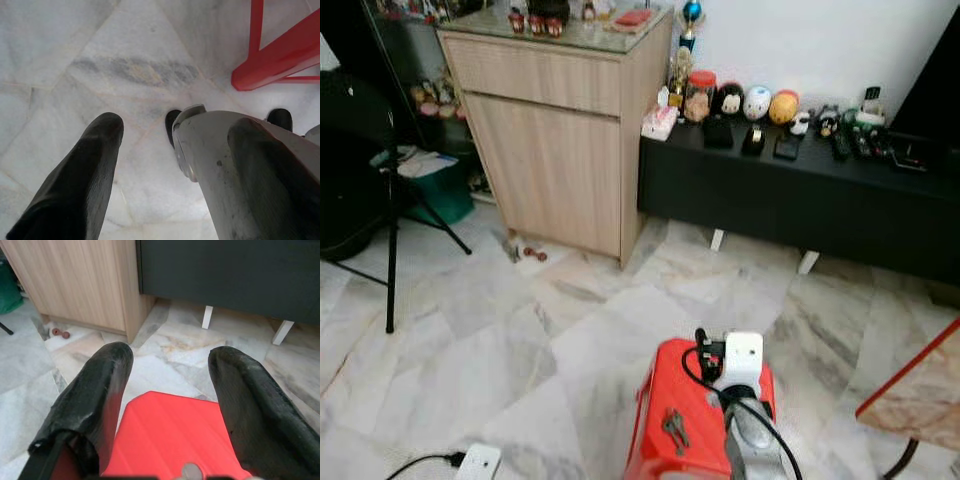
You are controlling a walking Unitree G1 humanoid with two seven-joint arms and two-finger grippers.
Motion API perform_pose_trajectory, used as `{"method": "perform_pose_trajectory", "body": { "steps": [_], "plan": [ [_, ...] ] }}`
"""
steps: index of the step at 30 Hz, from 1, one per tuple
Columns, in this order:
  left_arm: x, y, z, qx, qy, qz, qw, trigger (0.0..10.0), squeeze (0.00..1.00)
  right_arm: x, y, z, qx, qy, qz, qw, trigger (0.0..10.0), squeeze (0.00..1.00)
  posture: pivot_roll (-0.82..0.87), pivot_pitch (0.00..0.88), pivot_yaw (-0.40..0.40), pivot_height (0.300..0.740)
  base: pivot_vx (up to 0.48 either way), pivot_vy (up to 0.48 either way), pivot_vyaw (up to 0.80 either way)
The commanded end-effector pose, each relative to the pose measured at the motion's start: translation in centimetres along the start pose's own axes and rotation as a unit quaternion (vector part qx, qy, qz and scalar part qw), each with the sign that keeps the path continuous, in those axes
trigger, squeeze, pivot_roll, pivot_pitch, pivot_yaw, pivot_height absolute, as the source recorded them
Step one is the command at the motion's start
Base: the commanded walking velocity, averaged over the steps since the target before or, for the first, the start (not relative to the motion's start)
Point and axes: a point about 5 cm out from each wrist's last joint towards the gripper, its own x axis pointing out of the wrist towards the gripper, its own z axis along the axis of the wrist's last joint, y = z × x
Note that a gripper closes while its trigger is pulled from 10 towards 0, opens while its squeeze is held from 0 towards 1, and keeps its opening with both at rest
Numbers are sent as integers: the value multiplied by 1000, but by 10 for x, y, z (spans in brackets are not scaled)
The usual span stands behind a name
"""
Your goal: Hang keys on a hook
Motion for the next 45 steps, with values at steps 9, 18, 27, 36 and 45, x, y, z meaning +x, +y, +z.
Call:
{"method": "perform_pose_trajectory", "body": {
  "steps": [9,18,27,36,45],
  "plan": [
    [-2,-5,-10,4,19,-11,1000,10000,0,-1,-2,1,4,1,0,1000,10000,0,58,0,-57,665,0,0,0],
    [-2,-6,-10,4,20,-13,1000,10000,0,-2,-1,-2,5,11,2,1000,10000,0,58,0,-57,665,0,0,0],
    [-2,-7,-12,3,22,-13,1000,10000,0,-1,-3,-6,-4,34,-4,999,10000,0,55,0,-58,660,0,0,0],
    [-2,-8,-13,2,25,-14,1000,10000,0,-3,0,-4,0,20,1,1000,10000,0,54,0,-57,625,0,0,0],
    [-3,-8,-15,0,30,-13,999,10000,0,-3,-1,-4,3,21,-6,1000,10000,0,53,0,-53,625,0,0,0]
  ]
}}
